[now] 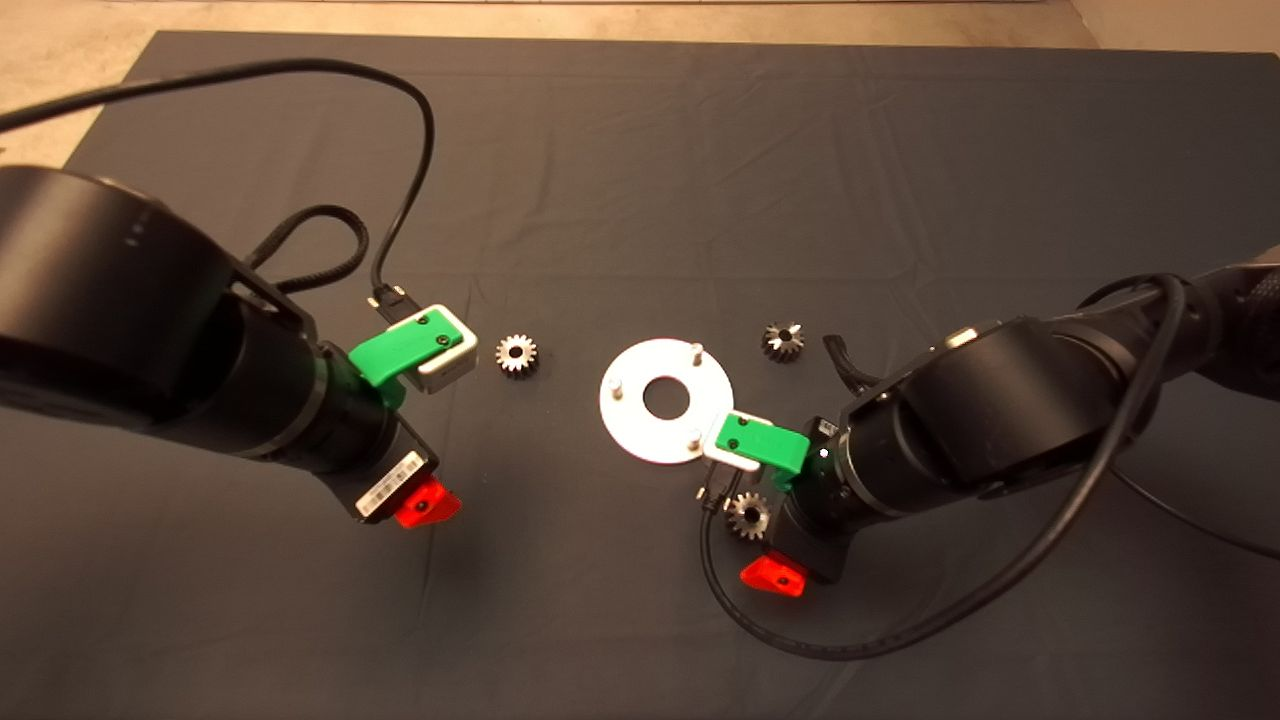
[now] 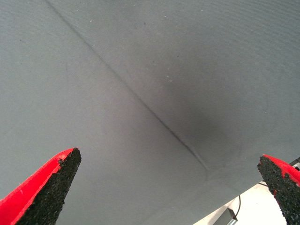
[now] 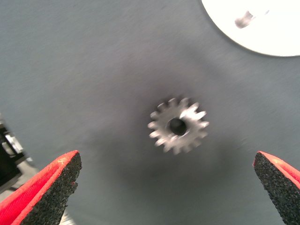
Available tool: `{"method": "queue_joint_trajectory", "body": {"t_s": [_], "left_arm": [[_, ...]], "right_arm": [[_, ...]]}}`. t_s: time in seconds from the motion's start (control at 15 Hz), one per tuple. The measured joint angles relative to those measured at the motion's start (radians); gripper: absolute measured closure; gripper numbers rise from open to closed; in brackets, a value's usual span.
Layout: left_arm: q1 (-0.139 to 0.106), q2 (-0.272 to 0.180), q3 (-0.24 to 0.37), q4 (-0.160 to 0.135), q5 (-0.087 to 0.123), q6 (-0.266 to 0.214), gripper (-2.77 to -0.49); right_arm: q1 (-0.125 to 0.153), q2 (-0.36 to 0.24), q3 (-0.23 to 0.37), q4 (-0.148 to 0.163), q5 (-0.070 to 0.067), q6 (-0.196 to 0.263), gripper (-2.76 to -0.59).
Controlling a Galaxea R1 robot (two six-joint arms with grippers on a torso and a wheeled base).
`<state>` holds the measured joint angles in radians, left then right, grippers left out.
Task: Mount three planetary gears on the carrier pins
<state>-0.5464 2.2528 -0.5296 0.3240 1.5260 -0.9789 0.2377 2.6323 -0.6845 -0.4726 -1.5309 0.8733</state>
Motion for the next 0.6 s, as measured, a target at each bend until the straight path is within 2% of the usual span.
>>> {"method": "queue_joint_trajectory", "body": {"t_s": [0.4, 0.6], "left_arm": [[0.000, -0.009, 0.000, 0.000, 0.000, 0.000, -2.77], [0.000, -0.014, 0.000, 0.000, 0.000, 0.000, -2.77]], "right_arm": [[-0.008, 0.000, -0.013, -0.020, 0.000, -0.031, -2.75], [-0.028, 0.000, -0.013, -0.025, 0.000, -0.035, -2.75]]}}
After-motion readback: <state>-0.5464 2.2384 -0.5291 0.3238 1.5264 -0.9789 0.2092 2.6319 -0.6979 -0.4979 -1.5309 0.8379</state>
